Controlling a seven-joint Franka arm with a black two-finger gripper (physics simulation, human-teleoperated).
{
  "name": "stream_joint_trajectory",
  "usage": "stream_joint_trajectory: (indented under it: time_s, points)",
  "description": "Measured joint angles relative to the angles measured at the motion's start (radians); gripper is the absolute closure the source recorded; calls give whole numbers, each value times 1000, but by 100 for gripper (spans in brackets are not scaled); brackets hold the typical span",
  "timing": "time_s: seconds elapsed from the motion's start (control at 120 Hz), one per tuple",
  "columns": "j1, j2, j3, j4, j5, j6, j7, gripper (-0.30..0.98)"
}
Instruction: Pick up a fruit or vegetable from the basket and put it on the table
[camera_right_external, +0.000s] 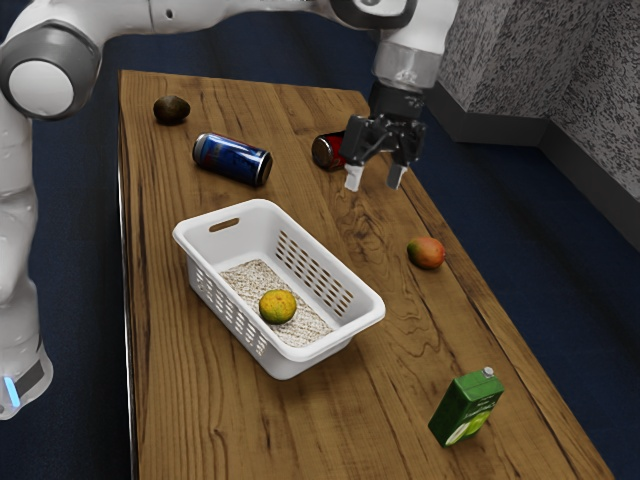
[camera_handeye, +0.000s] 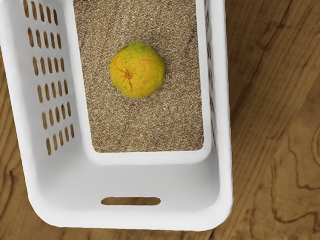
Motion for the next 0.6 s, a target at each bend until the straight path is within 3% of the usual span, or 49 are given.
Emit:
stream_joint_trajectory:
  time_s: [0.175,0.358,0.6]
  points:
    - [-12,-91,10,-107,11,2,278,0]
    - [-171,-313,11,-516,41,201,503,0]
    - [-122,-413,7,-669,68,331,750,0]
